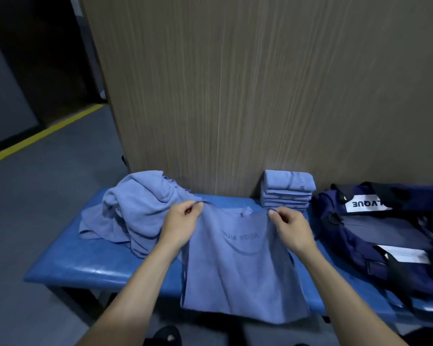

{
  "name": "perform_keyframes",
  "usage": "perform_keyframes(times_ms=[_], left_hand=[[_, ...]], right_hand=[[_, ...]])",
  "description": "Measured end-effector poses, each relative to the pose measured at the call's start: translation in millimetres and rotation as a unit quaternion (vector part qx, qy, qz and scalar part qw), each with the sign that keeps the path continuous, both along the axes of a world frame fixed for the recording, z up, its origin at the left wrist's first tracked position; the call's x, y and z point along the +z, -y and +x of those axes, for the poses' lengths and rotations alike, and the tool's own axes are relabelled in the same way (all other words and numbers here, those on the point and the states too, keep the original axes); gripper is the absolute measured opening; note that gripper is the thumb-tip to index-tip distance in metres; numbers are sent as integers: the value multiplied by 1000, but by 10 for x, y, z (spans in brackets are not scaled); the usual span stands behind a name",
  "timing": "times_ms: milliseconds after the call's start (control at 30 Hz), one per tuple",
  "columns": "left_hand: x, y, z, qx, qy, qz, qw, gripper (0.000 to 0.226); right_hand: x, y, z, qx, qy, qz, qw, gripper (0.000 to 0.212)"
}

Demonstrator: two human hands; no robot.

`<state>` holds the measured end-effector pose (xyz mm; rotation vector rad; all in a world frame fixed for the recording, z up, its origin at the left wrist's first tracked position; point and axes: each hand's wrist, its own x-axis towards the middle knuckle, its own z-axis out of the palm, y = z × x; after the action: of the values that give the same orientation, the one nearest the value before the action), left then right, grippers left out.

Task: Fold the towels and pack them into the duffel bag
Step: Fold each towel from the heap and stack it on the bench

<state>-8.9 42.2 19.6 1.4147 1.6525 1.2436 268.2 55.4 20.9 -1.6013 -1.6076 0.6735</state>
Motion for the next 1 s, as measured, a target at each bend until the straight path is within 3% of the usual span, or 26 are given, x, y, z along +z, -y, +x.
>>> perform_keyframes(times_ms=[133, 333, 600, 733, 833, 900, 1000], left_hand=[[-89, -434, 72, 32, -100, -42, 994, 46], [-270, -732, 22, 30, -255, -87, 962, 37], [-322, -856, 126, 0, -417, -119, 901, 21], [-231, -842, 142, 0, -408, -108, 906, 25], [-137, -761, 91, -29, -338, -77, 938, 35], [-26, -651, 13, -52, -279, -43, 958, 28], [190, -432, -178, -67, -228, 7, 971, 22]], right_hand=[[-69, -443, -306, 34, 39, -21, 998, 25], [-412, -834, -432, 29, 96, -102, 990, 22], [-573, -930, -454, 59, 150, -37, 986, 18], [-595, -923, -461, 44, 157, -2, 987, 16], [-488, -834, -410, 16, 116, 6, 993, 12], [-370, -735, -321, 0, 60, 10, 998, 10], [-149, -561, -142, -18, -106, -7, 994, 14]])
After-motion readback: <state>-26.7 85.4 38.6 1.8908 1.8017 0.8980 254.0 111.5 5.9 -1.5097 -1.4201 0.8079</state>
